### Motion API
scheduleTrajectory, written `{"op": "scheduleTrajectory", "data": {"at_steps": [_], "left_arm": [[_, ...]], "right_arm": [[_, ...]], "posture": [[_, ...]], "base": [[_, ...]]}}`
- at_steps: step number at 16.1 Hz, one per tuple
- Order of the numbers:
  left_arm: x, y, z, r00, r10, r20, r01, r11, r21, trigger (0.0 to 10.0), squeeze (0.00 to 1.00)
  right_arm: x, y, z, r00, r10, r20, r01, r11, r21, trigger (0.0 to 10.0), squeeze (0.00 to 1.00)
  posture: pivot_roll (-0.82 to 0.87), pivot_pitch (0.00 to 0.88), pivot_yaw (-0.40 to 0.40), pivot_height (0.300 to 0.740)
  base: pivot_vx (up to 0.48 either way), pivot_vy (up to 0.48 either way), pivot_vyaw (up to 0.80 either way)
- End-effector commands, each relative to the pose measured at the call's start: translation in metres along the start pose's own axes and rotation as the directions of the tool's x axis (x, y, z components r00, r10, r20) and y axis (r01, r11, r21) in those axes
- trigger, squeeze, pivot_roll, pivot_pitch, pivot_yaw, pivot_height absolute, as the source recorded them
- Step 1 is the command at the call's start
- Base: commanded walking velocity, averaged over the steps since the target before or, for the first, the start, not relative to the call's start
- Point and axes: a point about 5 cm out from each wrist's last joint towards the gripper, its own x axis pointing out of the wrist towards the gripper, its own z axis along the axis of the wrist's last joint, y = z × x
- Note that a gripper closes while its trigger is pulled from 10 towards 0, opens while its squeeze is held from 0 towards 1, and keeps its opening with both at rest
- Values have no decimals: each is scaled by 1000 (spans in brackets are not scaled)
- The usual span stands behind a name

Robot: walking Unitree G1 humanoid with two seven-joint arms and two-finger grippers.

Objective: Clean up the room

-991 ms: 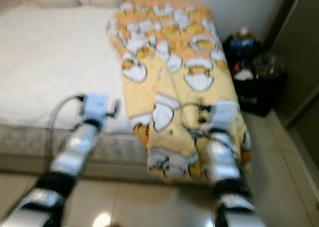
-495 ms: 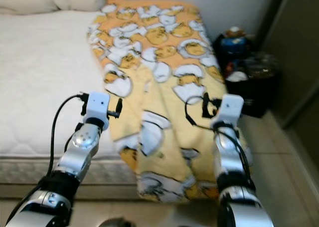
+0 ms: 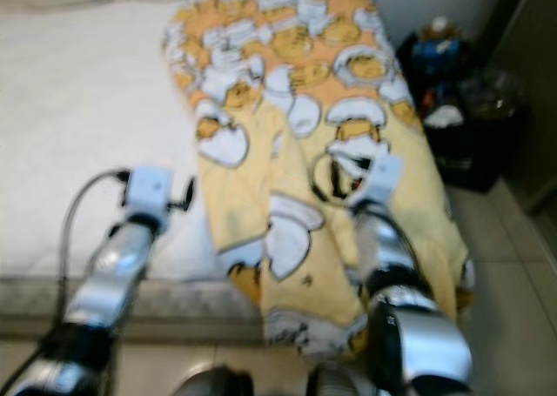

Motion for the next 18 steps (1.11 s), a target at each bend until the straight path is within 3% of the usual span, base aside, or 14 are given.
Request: {"op": "scheduleTrajectory", "data": {"at_steps": [1,4,6,7,9,13,14,15,18], "left_arm": [[-4,8,4,1000,10,8,-10,1000,15,10000,0],[-14,19,8,999,34,12,-35,999,30,10000,0],[-28,26,5,998,60,-9,-59,998,33,10000,0],[-28,26,5,998,60,-9,-59,998,33,10000,0],[-48,36,2,997,63,-52,-60,996,59,10000,0],[-61,46,4,995,75,-73,-69,994,79,10000,0],[-66,50,3,993,82,-86,-75,993,87,10000,0],[-66,50,3,992,83,-94,-75,993,86,10000,0],[-59,42,2,991,71,-114,-65,996,53,10000,0]], "right_arm": [[1,7,-6,999,37,-40,-35,999,39,10000,0],[7,23,1,993,110,-38,-111,994,-22,10000,0],[7,16,-4,996,44,-71,-42,998,37,10000,0],[7,16,-4,996,44,-71,-42,998,37,10000,0],[3,6,-12,993,-32,-111,39,997,60,10000,0],[2,7,-19,988,-33,-150,47,995,86,10000,0],[1,1,-19,985,-81,-149,91,994,57,1333,0],[0,-2,-17,985,-104,-137,109,994,31,0,0],[-1,-2,-23,977,-105,-185,108,994,7,0,0]], "posture": [[153,169,119,740],[188,186,104,740],[230,228,102,740],[230,228,102,740],[271,281,120,740],[308,313,135,740],[314,316,134,740],[306,313,131,740],[268,298,113,740]], "base": [[0,0,0],[0,0,0],[0,0,0],[0,0,0],[0,0,0],[0,0,0],[0,0,0],[0,0,0],[0,0,0]]}}
